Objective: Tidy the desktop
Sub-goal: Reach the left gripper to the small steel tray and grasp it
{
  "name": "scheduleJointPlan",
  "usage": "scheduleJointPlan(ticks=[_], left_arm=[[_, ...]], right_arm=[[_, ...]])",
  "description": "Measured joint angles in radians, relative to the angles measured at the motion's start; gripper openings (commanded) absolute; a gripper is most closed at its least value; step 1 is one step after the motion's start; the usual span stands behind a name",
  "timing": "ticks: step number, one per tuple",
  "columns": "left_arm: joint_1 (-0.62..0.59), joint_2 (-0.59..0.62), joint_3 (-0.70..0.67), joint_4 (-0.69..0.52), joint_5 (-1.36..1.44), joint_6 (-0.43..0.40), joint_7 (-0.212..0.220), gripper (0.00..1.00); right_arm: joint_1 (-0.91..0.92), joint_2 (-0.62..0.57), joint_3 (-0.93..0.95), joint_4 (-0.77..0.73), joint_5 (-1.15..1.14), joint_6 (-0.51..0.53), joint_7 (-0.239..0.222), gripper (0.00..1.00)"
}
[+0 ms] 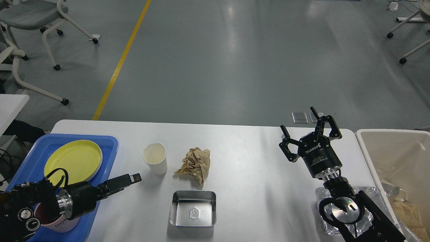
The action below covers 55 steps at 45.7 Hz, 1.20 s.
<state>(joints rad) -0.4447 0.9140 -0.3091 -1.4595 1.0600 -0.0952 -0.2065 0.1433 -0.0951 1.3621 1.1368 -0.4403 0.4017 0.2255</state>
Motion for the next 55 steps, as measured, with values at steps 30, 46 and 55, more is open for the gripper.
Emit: scheduleJointPlan(ticks=[30, 46, 55], left_arm=[[-0.037, -0.237, 0.058, 0.117, 0.015, -0.033, 0.129, 0.96], [-0.048, -0.299, 0.098, 0.161, 0.059, -0.034, 0.123, 0.94], [-0.064, -0.354, 0.123, 0.208, 0.061, -0.034, 0.135, 0.9]], right_arm=[[0.0, 0.002, 0.0, 0.0, -0.002, 0.001, 0.001, 1.0], [-0.001, 0.003, 0.0, 0.0, -0.002, 0.002, 0.002, 1.0], [-0.002, 0.003, 0.0, 0.0, -0.005, 0.002, 0.002, 1.0]])
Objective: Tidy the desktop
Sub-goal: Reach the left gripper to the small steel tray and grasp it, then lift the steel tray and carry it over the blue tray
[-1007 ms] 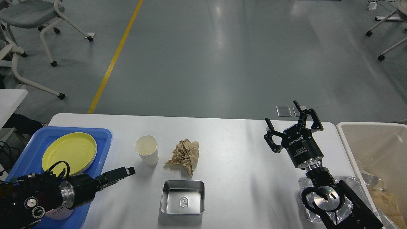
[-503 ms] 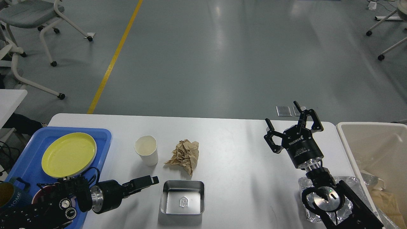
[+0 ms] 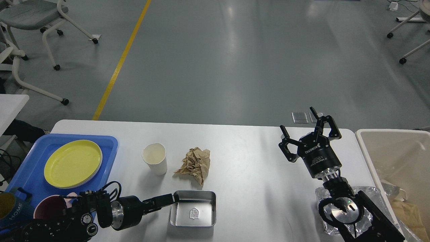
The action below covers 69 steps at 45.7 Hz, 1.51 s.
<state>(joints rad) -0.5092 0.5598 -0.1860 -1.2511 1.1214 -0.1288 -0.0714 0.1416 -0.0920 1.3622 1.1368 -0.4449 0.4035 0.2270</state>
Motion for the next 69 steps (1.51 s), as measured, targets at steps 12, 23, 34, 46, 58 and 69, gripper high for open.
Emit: scheduleJointPlan(ticks=[12, 23, 34, 46, 58, 69], left_arm=[[-0.007, -0.04, 0.01, 0.036, 0.0, 0.006, 0.001, 0.63], [-0.012, -0.044, 0.01, 0.04, 0.0, 0.007, 0.003, 0.43], [-0.045, -0.064, 0.053, 0.052, 0.0, 0.009, 0.005, 0.33], [-0.049, -0.055, 0.077, 0.056, 0.0, 0.009, -0.001, 0.19], [-0.065, -0.029, 0.077, 0.054, 0.0, 0.008, -0.012, 0.01], [-0.082, -0.021, 0.089, 0.054, 0.001, 0.008, -0.061, 0.0]], right_arm=[[-0.001, 0.009, 0.0, 0.0, -0.025, 0.001, 0.0, 1.0], [0.0, 0.011, 0.0, 0.0, -0.027, 0.001, 0.0, 1.0], [-0.001, 0.011, 0.0, -0.001, -0.028, 0.001, 0.0, 1.0], [-0.001, 0.011, 0.0, -0.002, -0.029, 0.001, 0.0, 1.0], [-0.001, 0.011, 0.0, -0.003, -0.033, 0.0, 0.0, 1.0], [0.0, 0.011, 0.0, -0.003, -0.034, 0.0, 0.0, 1.0]])
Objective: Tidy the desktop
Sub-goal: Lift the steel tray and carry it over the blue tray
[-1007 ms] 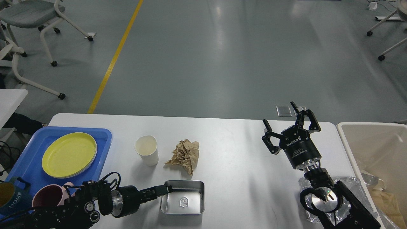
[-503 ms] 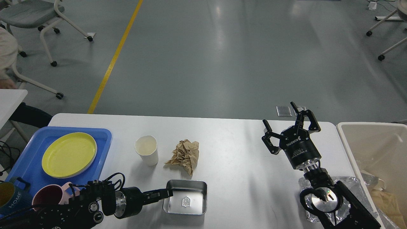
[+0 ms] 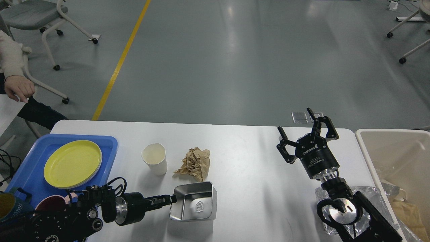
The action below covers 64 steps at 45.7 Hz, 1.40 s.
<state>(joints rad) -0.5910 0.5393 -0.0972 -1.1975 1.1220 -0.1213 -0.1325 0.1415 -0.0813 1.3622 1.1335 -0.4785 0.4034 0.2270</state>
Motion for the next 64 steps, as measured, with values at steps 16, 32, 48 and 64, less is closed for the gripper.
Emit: scheduleJointPlan(ticks=[16, 32, 48, 64], left_arm=[[-0.041, 0.035, 0.007, -0.04, 0.004, -0.023, -0.005, 0.01], [-0.133, 0.148, 0.007, -0.156, 0.004, -0.079, 0.0, 0.01], [-0.214, 0.27, 0.003, -0.243, 0.003, -0.116, 0.005, 0.02], [-0.232, 0.344, -0.003, -0.258, 0.001, -0.118, 0.008, 0.02]], right_arm=[[0.001, 0.0, 0.0, 0.0, 0.0, 0.0, 0.0, 1.0], [0.005, 0.002, 0.0, 0.0, 0.0, -0.001, 0.0, 1.0], [0.007, 0.005, 0.0, 0.0, 0.0, -0.001, 0.0, 1.0], [0.008, 0.008, 0.0, -0.002, 0.0, -0.002, 0.0, 1.0]])
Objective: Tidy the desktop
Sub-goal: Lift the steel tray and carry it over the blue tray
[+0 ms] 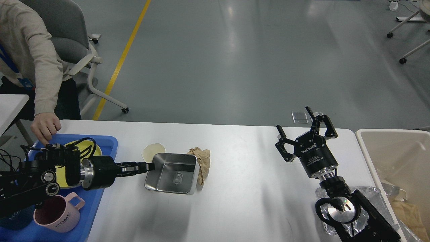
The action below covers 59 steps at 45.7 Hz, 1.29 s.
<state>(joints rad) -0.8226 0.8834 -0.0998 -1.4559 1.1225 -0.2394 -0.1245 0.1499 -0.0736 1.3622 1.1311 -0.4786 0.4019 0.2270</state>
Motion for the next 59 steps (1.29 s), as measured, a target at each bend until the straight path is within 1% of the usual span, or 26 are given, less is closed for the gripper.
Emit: scheduleJointPlan(ticks=[9, 21, 36, 42, 49, 59], left_arm=[[-0.025, 0.108, -0.006, -0.045, -0.008, -0.005, 0.0, 0.02], [-0.023, 0.216, -0.019, -0.087, -0.015, -0.006, -0.006, 0.02], [-0.018, 0.336, -0.027, -0.109, -0.022, -0.009, -0.013, 0.03], [-0.018, 0.401, -0.027, -0.117, -0.033, -0.023, -0.014, 0.03], [-0.014, 0.48, -0.027, -0.117, -0.043, -0.035, -0.034, 0.03], [-0.004, 0.524, -0.016, -0.105, -0.072, -0.023, -0.047, 0.03]], right_arm=[[0.002, 0.001, 0.0, -0.001, 0.0, 0.0, 0.0, 1.0], [0.005, 0.002, 0.0, -0.001, 0.0, 0.0, 0.0, 1.0], [0.006, 0.001, 0.0, -0.001, 0.0, 0.0, 0.0, 1.0], [0.003, 0.001, 0.0, -0.001, 0.0, 0.0, 0.0, 1.0], [0.002, 0.0, 0.0, -0.002, 0.0, 0.0, 0.0, 1.0], [0.003, -0.001, 0.0, -0.006, 0.0, 0.0, 0.0, 1.0]])
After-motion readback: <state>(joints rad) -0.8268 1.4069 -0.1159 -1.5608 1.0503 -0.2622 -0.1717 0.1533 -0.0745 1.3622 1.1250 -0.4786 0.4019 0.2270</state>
